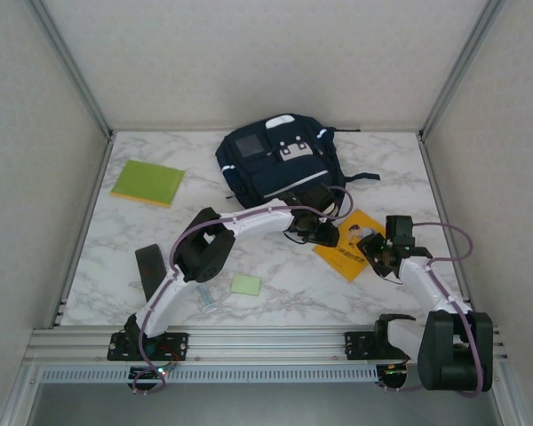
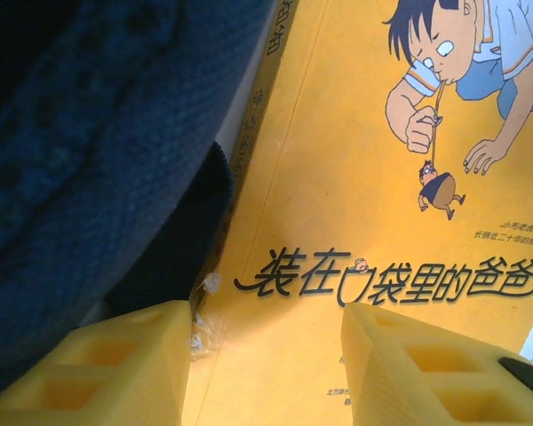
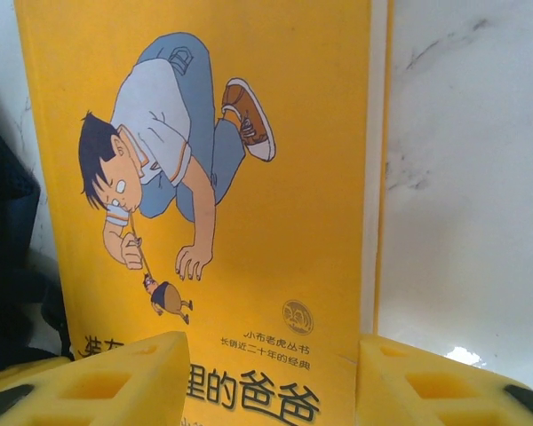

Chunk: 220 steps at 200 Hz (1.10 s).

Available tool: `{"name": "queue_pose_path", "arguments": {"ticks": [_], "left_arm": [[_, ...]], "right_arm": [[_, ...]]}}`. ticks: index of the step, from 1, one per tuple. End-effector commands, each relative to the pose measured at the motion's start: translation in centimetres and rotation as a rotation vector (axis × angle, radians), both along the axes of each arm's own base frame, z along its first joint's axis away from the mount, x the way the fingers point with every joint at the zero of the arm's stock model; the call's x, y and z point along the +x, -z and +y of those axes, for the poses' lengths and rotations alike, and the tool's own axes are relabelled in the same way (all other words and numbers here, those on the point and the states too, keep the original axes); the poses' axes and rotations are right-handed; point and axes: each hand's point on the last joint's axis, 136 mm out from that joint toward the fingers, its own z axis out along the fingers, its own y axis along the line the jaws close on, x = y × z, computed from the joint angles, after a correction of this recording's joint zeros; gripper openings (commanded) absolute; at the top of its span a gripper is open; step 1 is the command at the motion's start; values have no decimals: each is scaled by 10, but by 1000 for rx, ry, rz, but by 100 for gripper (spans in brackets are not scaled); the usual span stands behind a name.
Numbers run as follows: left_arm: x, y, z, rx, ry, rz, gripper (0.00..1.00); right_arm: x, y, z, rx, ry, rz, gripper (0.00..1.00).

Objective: Pack books, pencil case, and school supplies into a backpack

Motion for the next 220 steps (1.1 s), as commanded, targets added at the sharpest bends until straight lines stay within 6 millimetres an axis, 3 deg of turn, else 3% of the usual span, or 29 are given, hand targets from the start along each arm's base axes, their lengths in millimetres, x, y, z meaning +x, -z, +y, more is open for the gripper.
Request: {"name": "queue_pose_path", "arguments": {"ticks": [1, 24, 79, 126, 167, 194, 220], "left_arm": [[-15, 24, 1, 37, 31, 71, 46], [-14, 24, 1, 35, 30, 72, 46], [-14, 23, -1, 30, 25, 82, 45], [-14, 24, -1, 34, 25, 86, 45], [-13, 22, 0, 35, 20, 85, 45], [-10, 11, 0, 18, 17, 78, 45], [-4, -13, 0, -19, 6, 61, 48]], "right_arm": [[15, -6, 22, 101, -69, -65, 51], [18, -5, 26, 125, -77, -74, 48], [27, -28, 35, 166, -115, -152, 34], [30, -15, 41, 201, -130, -137, 27], [33, -7, 36, 152, -145, -105, 15], [34, -4, 32, 110, -168, -88, 0], [37, -9, 33, 95, -203, -100, 0]]}}
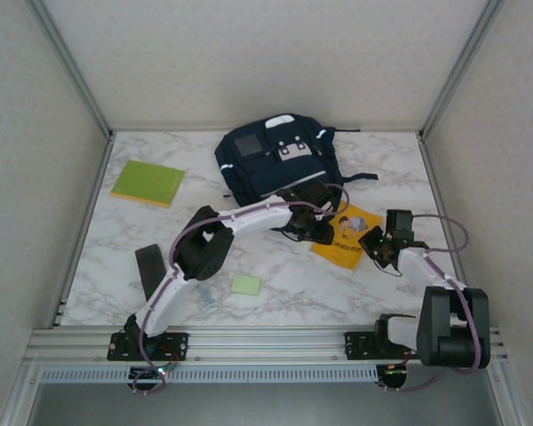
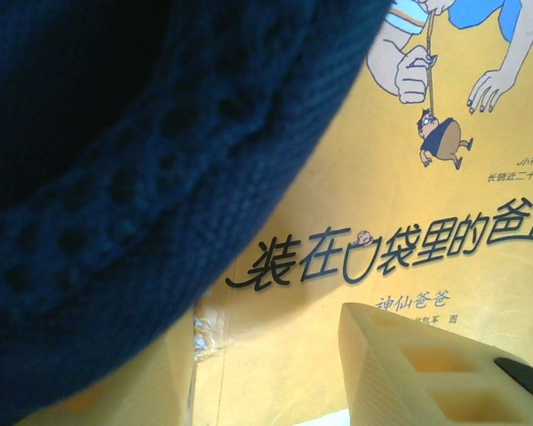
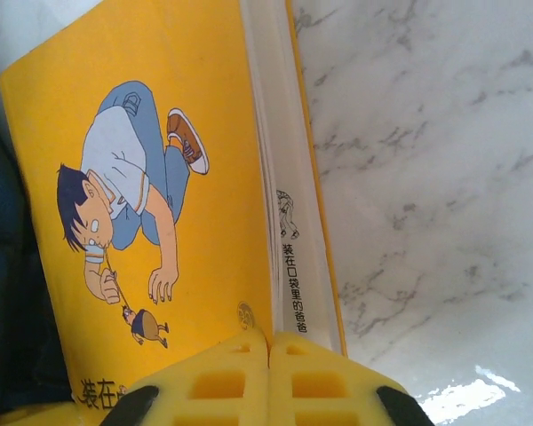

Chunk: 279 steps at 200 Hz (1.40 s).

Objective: Pack books, pencil case, and school supplies into a backpack

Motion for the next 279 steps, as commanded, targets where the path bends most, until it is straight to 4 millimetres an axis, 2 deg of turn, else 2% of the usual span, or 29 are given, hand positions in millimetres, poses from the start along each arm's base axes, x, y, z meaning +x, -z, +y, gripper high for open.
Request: {"name": "queue_pose_path", "arguments": {"ticks": [1, 30, 73, 94, 99, 121, 136, 161, 214, 232, 279], "left_arm": [[-9, -17, -13, -71, 29, 34, 48], [12, -46, -2, -127, -40, 4, 65], [46, -62, 21, -220, -185, 33, 69], [58, -82, 29, -295, -247, 31, 71], [61, -86, 31, -307, -259, 24, 75], [72, -104, 43, -334, -311, -22, 82], [75, -95, 46, -338, -340, 7, 83], [70, -77, 37, -416, -387, 122, 84], [77, -78, 46, -503, -499, 127, 85], [79, -78, 46, -533, -520, 150, 85], [83, -73, 51, -572, -555, 195, 84]], "right_arm": [[7, -13, 32, 95, -141, -38, 0], [11, -38, 32, 69, -185, -88, 0], [21, -93, 42, 85, -261, -173, 0], [24, -115, 46, 95, -283, -211, 0], [24, -120, 47, 101, -288, -221, 0], [26, -138, 52, 124, -304, -262, 0], [27, -147, 55, 140, -312, -283, 0], [29, -163, 64, 201, -331, -332, 0], [43, -207, 88, 316, -383, -460, 0], [47, -216, 97, 316, -409, -482, 0], [56, -220, 123, 372, -459, -518, 0]]}}
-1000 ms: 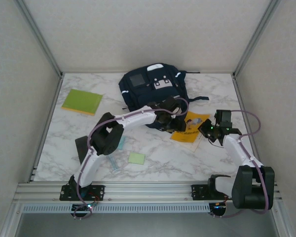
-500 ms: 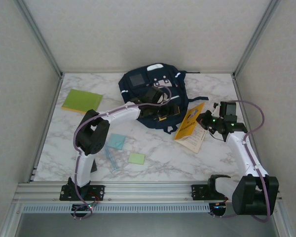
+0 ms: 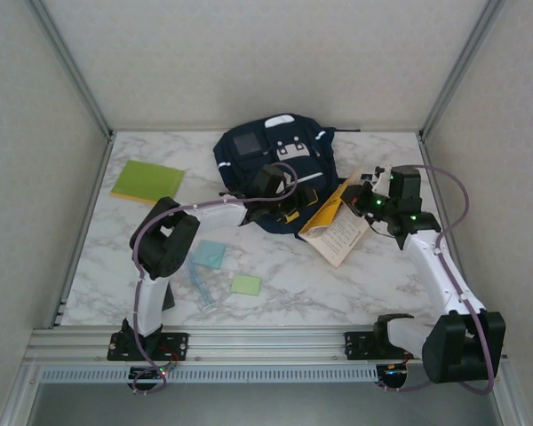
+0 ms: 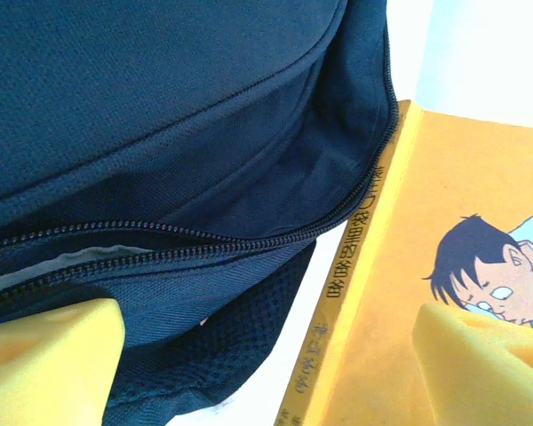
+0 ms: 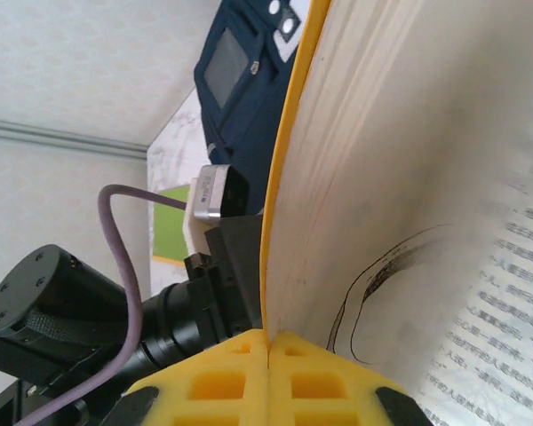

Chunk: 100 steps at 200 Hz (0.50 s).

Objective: Pack books, pencil case, and school supplies into a backpack

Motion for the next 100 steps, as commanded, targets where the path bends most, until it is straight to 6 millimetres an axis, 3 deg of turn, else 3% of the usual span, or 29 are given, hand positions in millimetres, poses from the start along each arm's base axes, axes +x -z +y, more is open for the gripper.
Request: {"name": "queue_pose_path", "arguments": {"ticks": [1, 31, 65, 100], "left_arm": [[1, -11, 2, -67, -18, 24, 84], [2, -5, 12, -56, -40, 36, 84], [2, 3, 19, -50, -50, 58, 84], [5, 10, 28, -95, -82, 107, 84]], "right_arm": [[11, -38, 22, 78, -69, -134, 0], [16, -43, 37, 100, -103, -155, 0], [17, -36, 45, 108, -130, -140, 0], [19, -63, 44, 78, -137, -207, 0]]}}
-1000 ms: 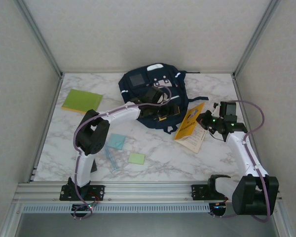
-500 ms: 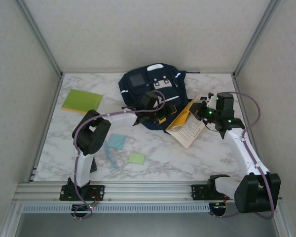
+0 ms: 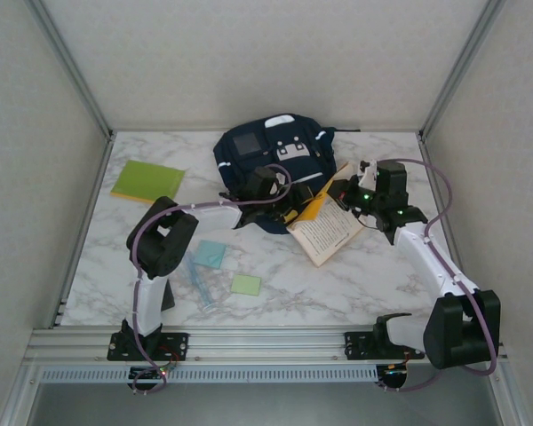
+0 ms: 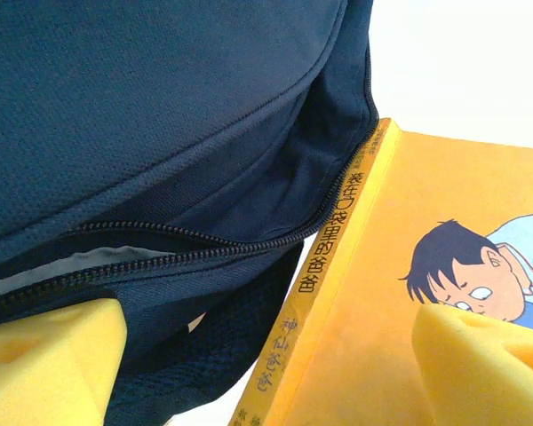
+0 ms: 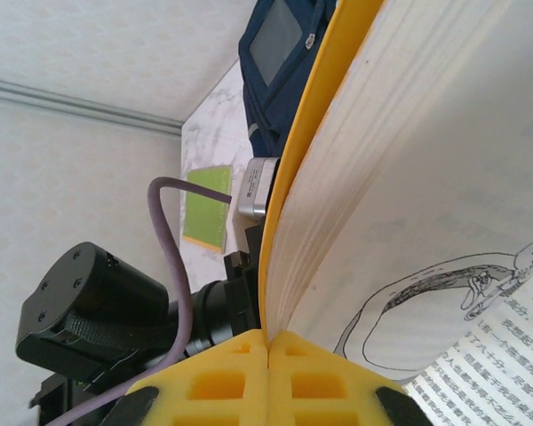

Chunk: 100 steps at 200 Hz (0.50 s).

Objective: Pack books, pencil case, and school supplies into a backpack

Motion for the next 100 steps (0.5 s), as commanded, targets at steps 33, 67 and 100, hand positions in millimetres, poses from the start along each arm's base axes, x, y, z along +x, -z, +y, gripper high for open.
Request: {"name": "queue_pose_path", "arguments": {"ticks": [33, 67, 100], "left_arm": [[1, 2, 28, -48, -63, 91, 84], [8, -14, 45, -55, -103, 50, 84], [8, -10, 42, -69, -96, 55, 84]], "right_arm": [[15, -77, 18, 9, -86, -215, 0], [21, -27, 24, -1, -110, -130, 0], [17, 36, 22, -11, -115, -25, 0]]}}
